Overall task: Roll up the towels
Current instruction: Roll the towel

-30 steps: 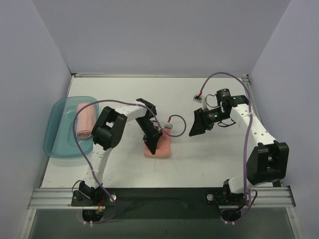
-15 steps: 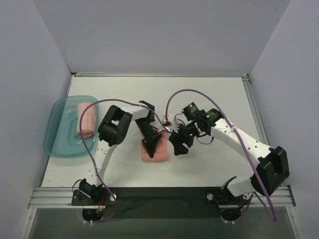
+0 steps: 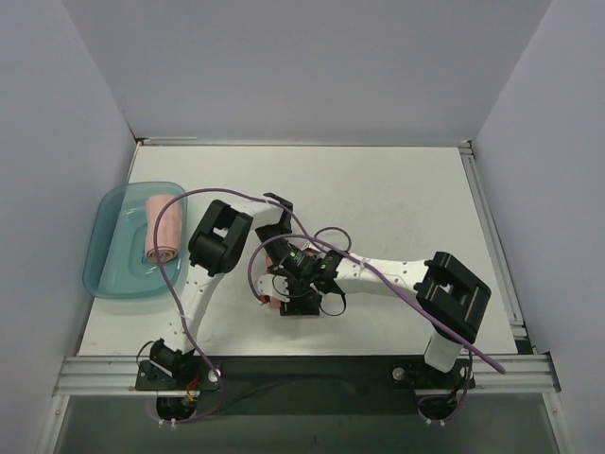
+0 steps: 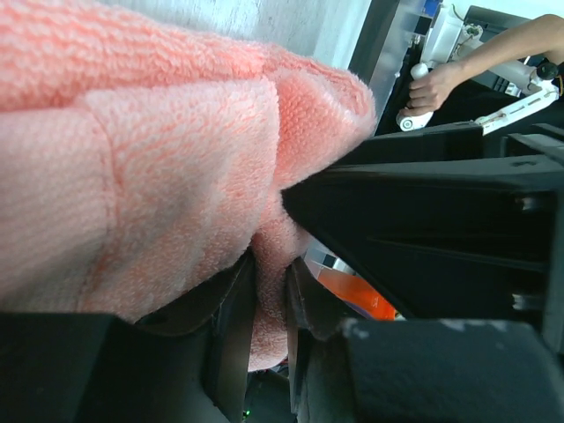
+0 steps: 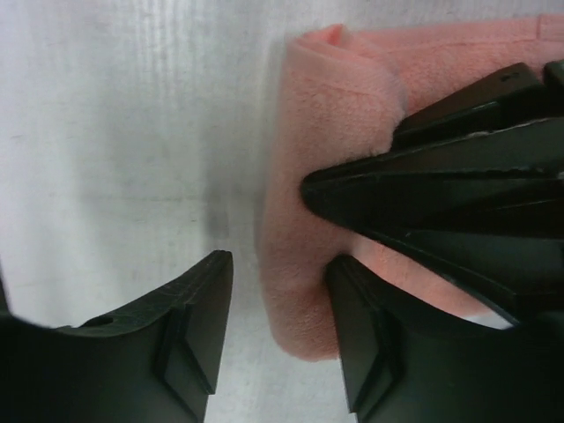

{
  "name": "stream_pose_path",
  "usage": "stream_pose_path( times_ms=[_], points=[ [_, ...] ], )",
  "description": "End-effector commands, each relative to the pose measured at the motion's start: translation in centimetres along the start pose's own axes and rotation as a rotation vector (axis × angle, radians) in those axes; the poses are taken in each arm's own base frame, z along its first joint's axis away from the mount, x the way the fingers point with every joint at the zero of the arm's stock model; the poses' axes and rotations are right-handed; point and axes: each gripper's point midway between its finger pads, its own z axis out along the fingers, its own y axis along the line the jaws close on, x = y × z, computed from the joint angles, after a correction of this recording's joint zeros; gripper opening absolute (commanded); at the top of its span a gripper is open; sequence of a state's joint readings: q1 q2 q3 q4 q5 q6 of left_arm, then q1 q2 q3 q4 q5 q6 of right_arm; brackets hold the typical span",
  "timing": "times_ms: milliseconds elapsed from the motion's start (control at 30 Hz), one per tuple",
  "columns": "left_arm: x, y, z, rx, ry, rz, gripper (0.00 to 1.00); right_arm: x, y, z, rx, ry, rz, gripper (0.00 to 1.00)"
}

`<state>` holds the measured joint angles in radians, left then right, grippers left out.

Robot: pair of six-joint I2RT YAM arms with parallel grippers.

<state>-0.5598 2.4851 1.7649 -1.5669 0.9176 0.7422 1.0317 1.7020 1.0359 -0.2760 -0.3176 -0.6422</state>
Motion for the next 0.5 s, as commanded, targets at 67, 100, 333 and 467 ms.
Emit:
stream_pose_path(
  times_ms=[67, 100, 333, 467],
  points=[
    [-0.2, 6.6, 0.0, -0.166, 0.045, 0.148, 0.30, 2.4, -0.1, 2.5, 0.034, 0.085, -0.083, 0.31],
    [-0.2, 6.6, 0.0, -0.170, 0.041, 0.152, 0.29, 2.6, 0.1, 2.8, 0.028, 0.089, -0.077, 0.27],
    [-1.2, 4.5, -2.2, -0.165, -0.070, 0.227, 0.39, 3.2, 3.3, 2.2, -0.184, 0.070, 0.088, 0.00],
    [-2.4, 2.4, -6.6, -0.244, -0.202, 0.301, 0.44, 3.1, 5.1, 0.8, -0.321, 0.054, 0.202, 0.00]
  ],
)
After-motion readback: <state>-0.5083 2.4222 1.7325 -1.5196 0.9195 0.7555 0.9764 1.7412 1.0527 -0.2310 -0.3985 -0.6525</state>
